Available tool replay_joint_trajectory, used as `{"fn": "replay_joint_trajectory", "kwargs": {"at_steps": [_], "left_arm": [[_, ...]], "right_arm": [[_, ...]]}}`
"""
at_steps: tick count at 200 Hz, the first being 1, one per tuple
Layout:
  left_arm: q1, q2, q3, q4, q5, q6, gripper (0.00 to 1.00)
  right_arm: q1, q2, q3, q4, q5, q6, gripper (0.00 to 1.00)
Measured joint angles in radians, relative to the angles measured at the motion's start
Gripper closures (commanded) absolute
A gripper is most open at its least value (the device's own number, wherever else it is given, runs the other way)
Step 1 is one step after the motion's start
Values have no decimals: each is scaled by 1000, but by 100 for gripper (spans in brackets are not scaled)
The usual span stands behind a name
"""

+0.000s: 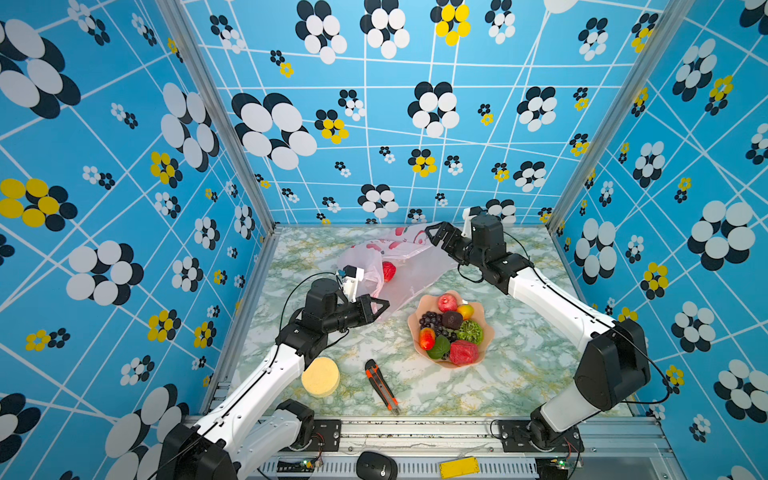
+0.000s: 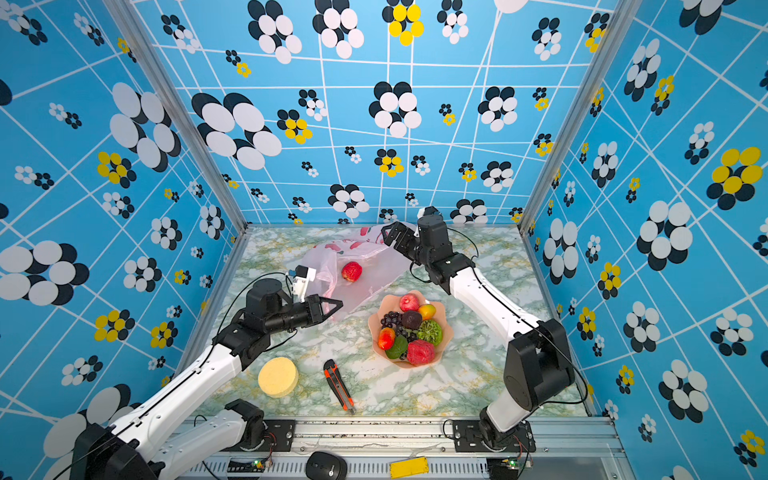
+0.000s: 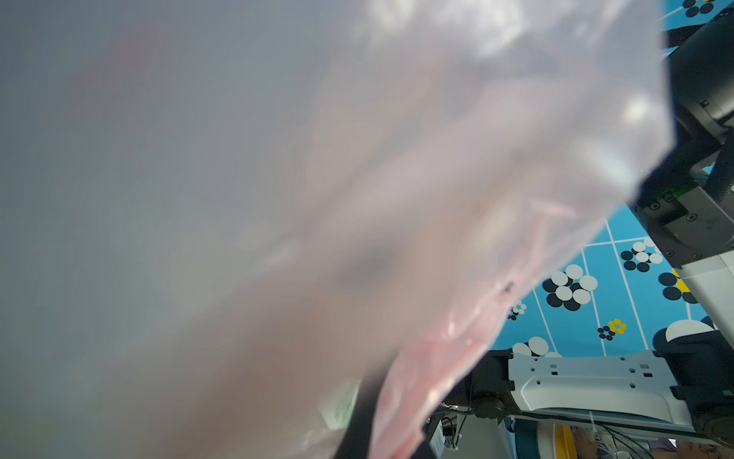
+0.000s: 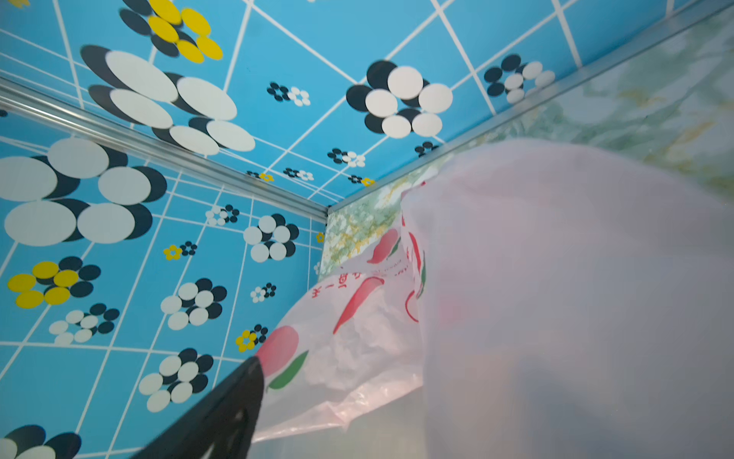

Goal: Place the fruits into the plastic bag
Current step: 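Move the right gripper back down over the fruit bowl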

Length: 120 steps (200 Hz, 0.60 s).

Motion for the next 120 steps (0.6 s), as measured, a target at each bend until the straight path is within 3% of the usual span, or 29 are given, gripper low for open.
{"fn": "replay_joint_trajectory", "kwargs": {"at_steps": [26, 69, 120], "left_arm": [[-3, -24, 4, -48, -48, 7, 100], [-4, -35, 4, -55, -74, -2, 100], [-25, -12, 4, -27, -82, -16, 100]], "right_arm": [[10, -67, -55, -116, -52, -43, 1], [53, -212, -55, -349, -84, -215, 4], [60, -274, -54, -566, -118, -363, 6]]}}
